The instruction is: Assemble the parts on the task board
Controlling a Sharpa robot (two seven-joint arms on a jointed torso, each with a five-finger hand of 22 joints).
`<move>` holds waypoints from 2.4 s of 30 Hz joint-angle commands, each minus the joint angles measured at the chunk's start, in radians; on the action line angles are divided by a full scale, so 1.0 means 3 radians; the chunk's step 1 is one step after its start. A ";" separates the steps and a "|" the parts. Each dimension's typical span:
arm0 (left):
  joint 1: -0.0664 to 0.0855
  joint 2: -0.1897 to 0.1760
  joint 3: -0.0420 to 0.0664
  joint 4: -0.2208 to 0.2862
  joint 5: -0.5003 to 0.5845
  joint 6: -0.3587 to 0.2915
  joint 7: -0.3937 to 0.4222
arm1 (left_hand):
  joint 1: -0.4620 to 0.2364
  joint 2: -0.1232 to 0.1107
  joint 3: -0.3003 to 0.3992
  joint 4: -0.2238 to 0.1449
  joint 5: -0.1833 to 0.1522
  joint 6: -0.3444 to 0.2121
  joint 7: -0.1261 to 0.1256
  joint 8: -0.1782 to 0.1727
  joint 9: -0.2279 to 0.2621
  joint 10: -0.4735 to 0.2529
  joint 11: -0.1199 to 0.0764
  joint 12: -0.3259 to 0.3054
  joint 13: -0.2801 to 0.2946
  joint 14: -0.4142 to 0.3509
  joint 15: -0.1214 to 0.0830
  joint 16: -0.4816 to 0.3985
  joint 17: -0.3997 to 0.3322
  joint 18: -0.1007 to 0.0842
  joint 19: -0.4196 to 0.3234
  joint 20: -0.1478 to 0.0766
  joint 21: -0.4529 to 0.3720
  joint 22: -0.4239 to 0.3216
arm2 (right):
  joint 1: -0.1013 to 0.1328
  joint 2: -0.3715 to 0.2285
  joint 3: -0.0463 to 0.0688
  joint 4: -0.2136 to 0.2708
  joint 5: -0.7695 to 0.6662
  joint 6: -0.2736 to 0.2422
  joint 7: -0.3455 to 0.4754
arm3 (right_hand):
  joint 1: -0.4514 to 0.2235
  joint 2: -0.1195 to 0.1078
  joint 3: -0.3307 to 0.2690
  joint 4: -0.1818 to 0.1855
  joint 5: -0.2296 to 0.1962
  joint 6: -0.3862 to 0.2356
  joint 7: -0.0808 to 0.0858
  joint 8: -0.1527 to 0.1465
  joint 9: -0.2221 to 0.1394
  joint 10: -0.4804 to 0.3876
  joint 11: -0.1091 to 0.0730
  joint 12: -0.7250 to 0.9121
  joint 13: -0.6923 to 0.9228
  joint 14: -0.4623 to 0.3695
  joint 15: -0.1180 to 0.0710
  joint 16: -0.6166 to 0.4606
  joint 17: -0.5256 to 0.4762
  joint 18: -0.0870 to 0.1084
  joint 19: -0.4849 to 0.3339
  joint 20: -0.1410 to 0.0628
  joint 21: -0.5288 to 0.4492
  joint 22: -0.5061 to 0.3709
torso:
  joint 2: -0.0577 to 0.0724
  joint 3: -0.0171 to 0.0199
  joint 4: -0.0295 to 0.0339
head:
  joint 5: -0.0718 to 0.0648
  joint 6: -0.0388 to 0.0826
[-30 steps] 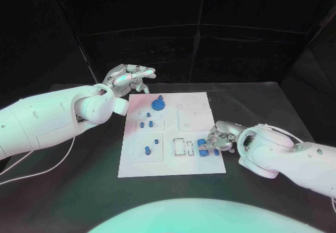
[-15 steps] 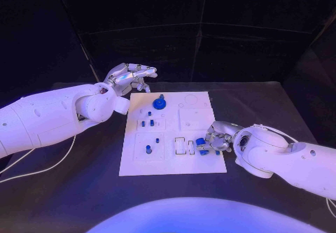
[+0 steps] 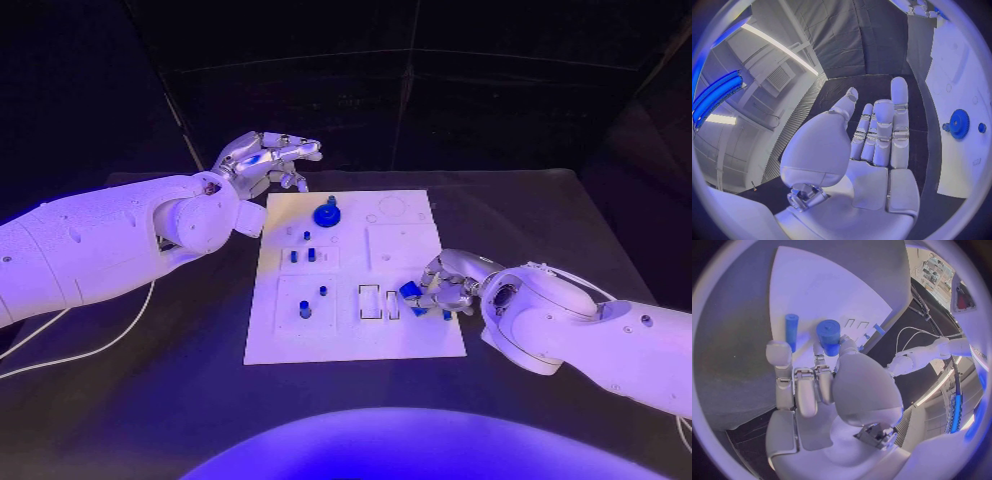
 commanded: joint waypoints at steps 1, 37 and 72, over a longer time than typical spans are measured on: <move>0.0006 0.0005 0.0002 0.0009 0.0006 0.0057 0.0024 | 0.0014 0.0032 -0.0020 -0.0003 0.0002 -0.0031 -0.0003 0.0011 0.0000 -0.0019 -0.0001 0.0013 0.0006 0.0006 0.0001 0.0022 -0.0005 0.0039 0.0002 0.0011 -0.0022 -0.0004 | 0.0006 0.0005 0.0003 0.0043 0.0137 -0.0306 0.0184 | -0.0062 0.0008 -0.0037 0.0018 0.0032 0.0026 -0.0017 0.0020 0.0083 0.0045 -0.0020 -0.0018 0.0295 0.0318 -0.0018 0.0011 0.0714 -0.0051 0.0002 -0.0025 0.0019 0.0009 | 0.0001 -0.0001 0.0001 | 0.0001 0.0010; 0.0006 0.0054 0.0001 -0.0010 0.0004 0.0081 0.0013 | 0.0022 0.0033 -0.0026 -0.0006 0.0002 -0.0034 -0.0002 0.0013 0.0000 -0.0023 0.0000 0.0017 0.0006 0.0005 0.0002 0.0025 -0.0006 0.0039 0.0004 0.0011 -0.0024 -0.0006 | 0.0006 0.0435 0.0005 -0.0117 0.0188 -0.0107 0.0043 | -0.0300 -0.0015 -0.0272 0.0159 -0.0317 0.0016 -0.0030 0.0028 0.0169 0.0012 -0.0029 -0.0104 0.0229 0.0310 -0.0026 -0.0004 0.0679 -0.0047 -0.0021 -0.0030 0.0004 -0.0012 | 0.0005 0.0001 -0.0001 | 0.0046 0.0012; 0.0006 0.0027 0.0000 0.0001 0.0003 0.0085 -0.0009 | 0.0023 0.0038 -0.0038 -0.0003 0.0002 -0.0038 -0.0001 0.0016 0.0000 -0.0029 0.0001 0.0023 0.0006 0.0020 0.0002 0.0054 0.0034 0.0039 0.0010 0.0012 -0.0023 -0.0007 | 0.0006 0.0389 0.0005 -0.0017 0.0100 -0.0150 0.0155 | -0.0174 -0.0228 0.0197 -0.0206 -0.0805 -0.0002 -0.0042 0.0101 0.0356 -0.0081 -0.0041 -0.0344 0.0051 0.0303 -0.0034 -0.0030 0.0645 -0.0033 -0.0054 -0.0036 -0.0078 -0.0095 | 0.0005 0.0002 -0.0004 | 0.0043 -0.0008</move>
